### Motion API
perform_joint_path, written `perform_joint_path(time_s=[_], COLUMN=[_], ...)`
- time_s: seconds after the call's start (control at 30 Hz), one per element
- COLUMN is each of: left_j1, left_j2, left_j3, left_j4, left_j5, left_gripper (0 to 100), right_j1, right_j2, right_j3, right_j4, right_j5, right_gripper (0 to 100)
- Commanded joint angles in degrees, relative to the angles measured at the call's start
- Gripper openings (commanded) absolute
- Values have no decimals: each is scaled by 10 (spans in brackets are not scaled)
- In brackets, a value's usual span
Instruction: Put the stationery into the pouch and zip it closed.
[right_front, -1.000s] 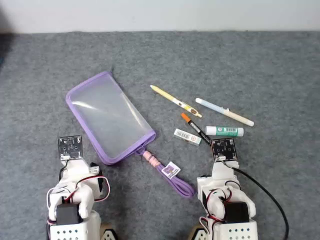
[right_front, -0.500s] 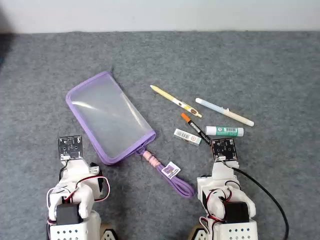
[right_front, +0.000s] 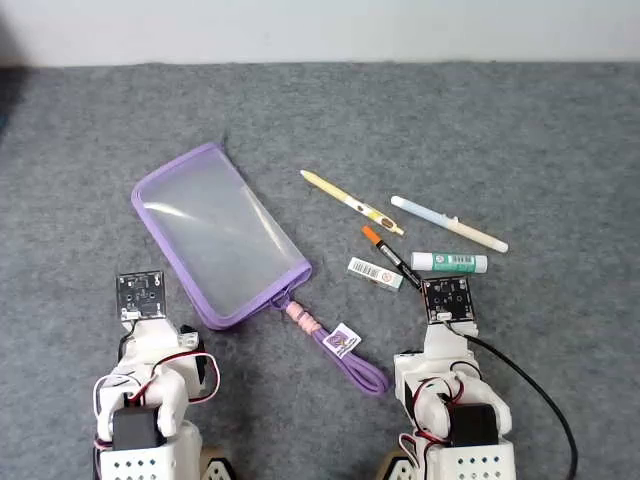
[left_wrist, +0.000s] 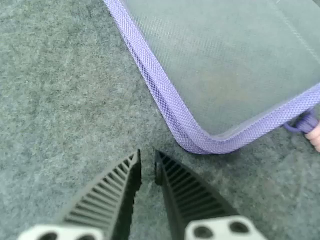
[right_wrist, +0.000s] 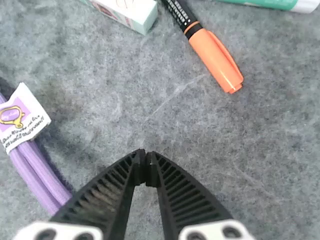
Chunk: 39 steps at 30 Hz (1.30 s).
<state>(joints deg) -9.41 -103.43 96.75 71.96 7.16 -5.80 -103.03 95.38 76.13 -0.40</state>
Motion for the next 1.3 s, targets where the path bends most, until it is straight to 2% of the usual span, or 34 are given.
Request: perform_joint_path(time_s=[0.0, 0.63, 1.17, 1.27], left_j1=[-1, -1, -1, -1], left_j2=[-8, -8, -8, -8], left_j3=[-3, -3, -3, -3], left_j4=[1, 1, 1, 1], left_j5=[5, 5, 5, 5], left_gripper=[51, 51, 51, 51], right_j1=[4, 4, -28, -58], right_j2=[-9, -9, -9, -9], right_j3=[11, 11, 11, 11], right_j4=[-12, -12, -12, -12], right_j5=[-6, -6, -7, -6], right_gripper=[9, 9, 9, 11])
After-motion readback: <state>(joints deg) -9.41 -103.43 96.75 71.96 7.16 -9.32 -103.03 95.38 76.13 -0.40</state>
